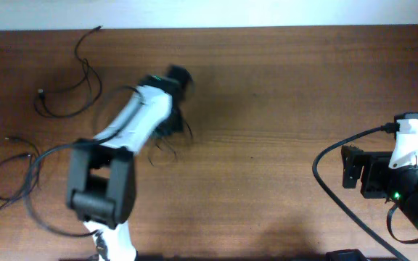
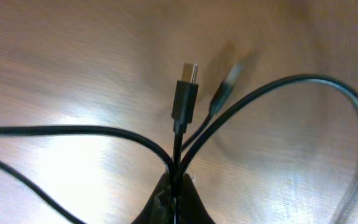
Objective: Untangle cables
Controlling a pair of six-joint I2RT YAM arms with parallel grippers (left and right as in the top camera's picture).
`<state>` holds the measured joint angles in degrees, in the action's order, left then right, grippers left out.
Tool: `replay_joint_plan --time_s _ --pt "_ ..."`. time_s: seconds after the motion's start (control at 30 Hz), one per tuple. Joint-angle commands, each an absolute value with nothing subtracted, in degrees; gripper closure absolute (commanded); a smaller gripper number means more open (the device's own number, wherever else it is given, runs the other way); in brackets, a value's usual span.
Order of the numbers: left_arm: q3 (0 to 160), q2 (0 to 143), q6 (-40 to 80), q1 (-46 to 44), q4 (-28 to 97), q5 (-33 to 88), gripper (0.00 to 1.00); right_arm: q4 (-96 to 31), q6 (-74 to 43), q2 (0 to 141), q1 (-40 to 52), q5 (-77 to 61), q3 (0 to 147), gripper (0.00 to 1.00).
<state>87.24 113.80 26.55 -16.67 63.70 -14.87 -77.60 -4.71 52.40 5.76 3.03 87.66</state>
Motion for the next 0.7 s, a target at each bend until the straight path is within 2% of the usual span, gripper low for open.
replay_joint_plan --time_s 0.0,0.1,0.17,0.3,0.33,0.37,0.4,0.43,0.47,0.57,0.67 --pt "93.0 103.9 26.0 -3.7 64.4 -20.8 1.0 -77.4 -4.8 52.5 5.5 3.7 88.4 0.02" --pt "92.6 103.2 26.1 10.8 65.3 -17.1 1.0 -77.3 -4.8 52.5 5.5 3.7 88.4 0.02" --pt "91.2 104.8 26.7 17.1 65.5 -15.2 1.0 -77.4 -4.8 52.5 5.5 3.7 88.4 0.02" --pt "84.9 105.3 27.6 23.4 64.7 -14.2 1.0 -76.8 -4.8 52.5 5.5 3.7 88.4 0.02" --pt "82.9 105.3 27.6 23.4 63.1 -14.1 0.92 -76.4 -4.8 52.6 5.5 3.7 88.4 0.02" --pt "81.4 105.3 27.6 23.4 61.2 -13.7 0.66 -76.4 -4.8 52.8 5.5 3.7 88.4 0.02" --pt "80.7 105.3 27.6 23.4 60.2 -11.4 0.23 -76.4 -4.8 53.0 5.5 3.7 88.4 0.02" --pt "80.6 105.3 27.5 23.4 60.2 -9.1 0.08 -76.4 -4.8 53.1 5.5 3.7 88.4 0.02" --pt "80.7 105.3 27.5 23.4 60.2 -6.9 0.01 -76.3 -4.8 53.5 5.5 3.6 88.4 0.02" --pt "85.2 105.2 21.9 23.4 62.9 1.2 0.01 -77.3 -4.8 55.1 5.5 3.2 88.4 0.02" --pt "96.1 101.4 20.9 23.4 71.9 1.3 0.01 -77.9 -4.8 56.2 5.6 3.0 88.4 0.02"
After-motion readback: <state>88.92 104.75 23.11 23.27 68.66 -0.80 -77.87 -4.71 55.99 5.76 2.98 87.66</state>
